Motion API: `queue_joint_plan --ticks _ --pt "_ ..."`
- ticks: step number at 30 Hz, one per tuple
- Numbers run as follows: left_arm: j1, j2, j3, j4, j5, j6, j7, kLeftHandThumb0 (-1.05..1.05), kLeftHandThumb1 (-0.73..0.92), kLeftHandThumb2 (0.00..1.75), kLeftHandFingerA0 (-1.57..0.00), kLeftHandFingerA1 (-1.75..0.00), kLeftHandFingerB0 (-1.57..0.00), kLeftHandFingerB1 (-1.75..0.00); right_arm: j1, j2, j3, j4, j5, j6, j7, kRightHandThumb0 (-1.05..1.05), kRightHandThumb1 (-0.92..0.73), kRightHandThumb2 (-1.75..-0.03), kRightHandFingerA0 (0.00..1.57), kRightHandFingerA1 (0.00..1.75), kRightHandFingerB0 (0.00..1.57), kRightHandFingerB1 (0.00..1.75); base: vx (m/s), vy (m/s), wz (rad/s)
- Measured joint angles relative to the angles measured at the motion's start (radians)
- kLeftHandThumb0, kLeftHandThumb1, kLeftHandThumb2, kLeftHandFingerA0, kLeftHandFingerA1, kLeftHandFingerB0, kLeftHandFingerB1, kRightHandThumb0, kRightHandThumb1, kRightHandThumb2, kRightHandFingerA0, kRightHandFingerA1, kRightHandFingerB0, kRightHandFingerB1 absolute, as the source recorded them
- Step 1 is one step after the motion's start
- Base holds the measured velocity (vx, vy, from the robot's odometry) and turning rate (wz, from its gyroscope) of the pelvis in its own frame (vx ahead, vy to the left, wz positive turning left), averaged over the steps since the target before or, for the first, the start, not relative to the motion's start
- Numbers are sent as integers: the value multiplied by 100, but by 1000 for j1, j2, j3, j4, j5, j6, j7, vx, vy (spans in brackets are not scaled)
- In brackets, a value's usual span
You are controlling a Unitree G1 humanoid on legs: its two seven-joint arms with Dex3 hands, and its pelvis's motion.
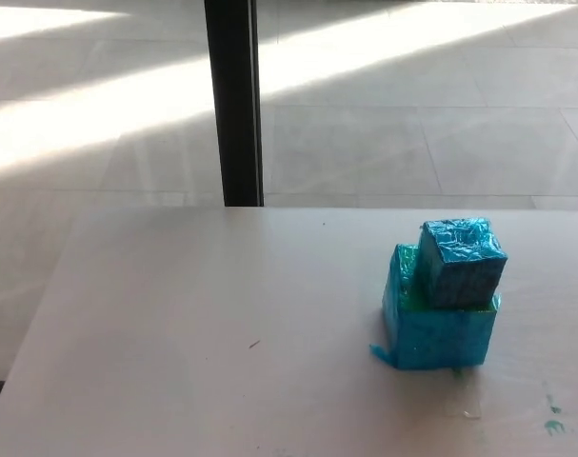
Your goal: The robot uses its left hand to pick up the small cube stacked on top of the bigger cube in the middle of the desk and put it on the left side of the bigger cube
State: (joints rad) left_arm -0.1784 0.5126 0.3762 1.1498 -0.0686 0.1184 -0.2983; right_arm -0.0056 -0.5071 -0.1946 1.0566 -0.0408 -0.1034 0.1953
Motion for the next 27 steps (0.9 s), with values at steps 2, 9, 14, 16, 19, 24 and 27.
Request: queue_joint_plan --ticks 2,9,14,16,19,24,27 --pt "-3 13 -3 2 -3 3 -9 -80 74 64 -5 -43 -11 -30 -5 0 0 14 4 -3 8 -45 -68 -61 52 53 44 38 0 0 0" --pt "-104 63 24 -8 -36 58 -44 -77 59 101 -7 -55 -1 -43 -14 0 -2 23 9 -15 23 -51 -55 -91 50 65 38 53 0 0 0" --pt "-243 116 -28 -52 -30 82 -69 -88 64 96 -4 -53 -4 -39 -16 0 0 28 8 -21 23 -51 -55 -91 50 63 39 53 0 0 0" --pt "-310 147 -64 -65 -23 87 -78 -83 61 98 -8 -56 -4 -41 -17 0 0 31 8 -24 23 -51 -55 -91 51 64 38 53 0 0 0" --pt "-412 183 -113 -83 -12 98 -87 -80 60 100 -5 -43 -5 -28 -14 0 1 34 8 -26 23 -51 -55 -91 50 63 39 53 0 0 0" --pt "-595 206 -190 -120 2 109 -108 -83 74 63 -13 -57 -18 -49 -11 0 0 40 9 -36 23 -51 -55 -91 50 64 39 53 0 0 0" --pt "-709 202 -261 -155 24 120 -120 -90 64 100 -4 -48 -9 -41 -12 0 0 40 9 -40 23 -50 -55 -91 50 64 38 53 0 0 0"
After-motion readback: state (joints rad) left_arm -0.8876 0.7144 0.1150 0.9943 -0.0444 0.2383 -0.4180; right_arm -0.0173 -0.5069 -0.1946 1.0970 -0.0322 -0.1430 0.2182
